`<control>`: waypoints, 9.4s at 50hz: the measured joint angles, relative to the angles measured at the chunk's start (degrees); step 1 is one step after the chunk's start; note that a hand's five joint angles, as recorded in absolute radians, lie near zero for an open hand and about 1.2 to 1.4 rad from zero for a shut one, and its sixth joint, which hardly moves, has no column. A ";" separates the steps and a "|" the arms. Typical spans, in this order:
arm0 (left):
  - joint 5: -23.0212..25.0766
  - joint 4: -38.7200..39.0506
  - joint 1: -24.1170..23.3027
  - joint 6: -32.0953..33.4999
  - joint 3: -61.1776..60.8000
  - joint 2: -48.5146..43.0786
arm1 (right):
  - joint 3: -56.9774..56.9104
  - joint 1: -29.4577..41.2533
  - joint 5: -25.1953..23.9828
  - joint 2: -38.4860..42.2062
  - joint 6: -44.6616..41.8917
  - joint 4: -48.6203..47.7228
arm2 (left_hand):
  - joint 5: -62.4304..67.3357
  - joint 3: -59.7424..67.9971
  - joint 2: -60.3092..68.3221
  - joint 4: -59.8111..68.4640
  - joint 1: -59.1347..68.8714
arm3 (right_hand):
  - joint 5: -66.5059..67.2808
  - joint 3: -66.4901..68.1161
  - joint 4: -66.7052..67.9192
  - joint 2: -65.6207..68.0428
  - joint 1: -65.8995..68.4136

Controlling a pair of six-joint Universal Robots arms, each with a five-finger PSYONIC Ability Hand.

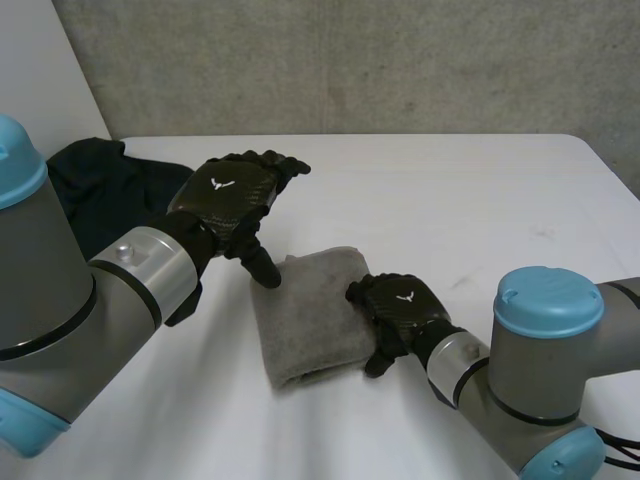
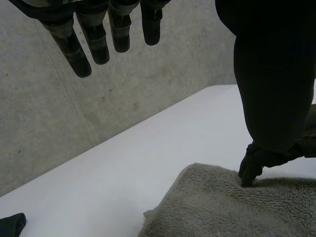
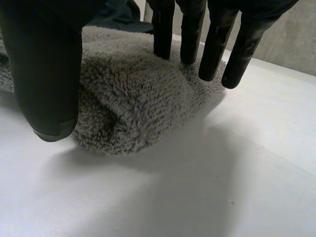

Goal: Fold the laundry.

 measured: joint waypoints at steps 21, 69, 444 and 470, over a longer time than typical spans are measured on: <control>0.01 0.00 0.32 -0.26 -0.37 -0.26 | -2.92 2.72 2.83 1.45 -2.38 0.07 | 0.00 0.00 0.00 0.00 0.00 | 2.02 2.32 2.33 2.83 2.09; -0.17 0.70 0.72 -0.28 -1.39 -2.54 | -21.02 -7.27 -0.90 13.02 -23.73 0.27 | 0.00 0.00 0.00 0.00 0.00 | 42.49 45.63 46.40 45.82 32.69; -16.72 -6.31 1.03 8.41 17.55 -18.62 | -44.06 -0.04 4.64 3.70 -49.86 52.78 | 54.42 56.30 57.56 57.14 55.56 | 34.07 31.88 32.49 33.18 28.27; -10.71 -4.30 1.04 8.52 -1.52 -1.69 | -25.15 -13.80 -1.34 -14.11 -22.19 39.62 | 2.70 3.69 4.73 3.78 6.14 | -7.64 -8.61 -7.73 -7.24 -5.78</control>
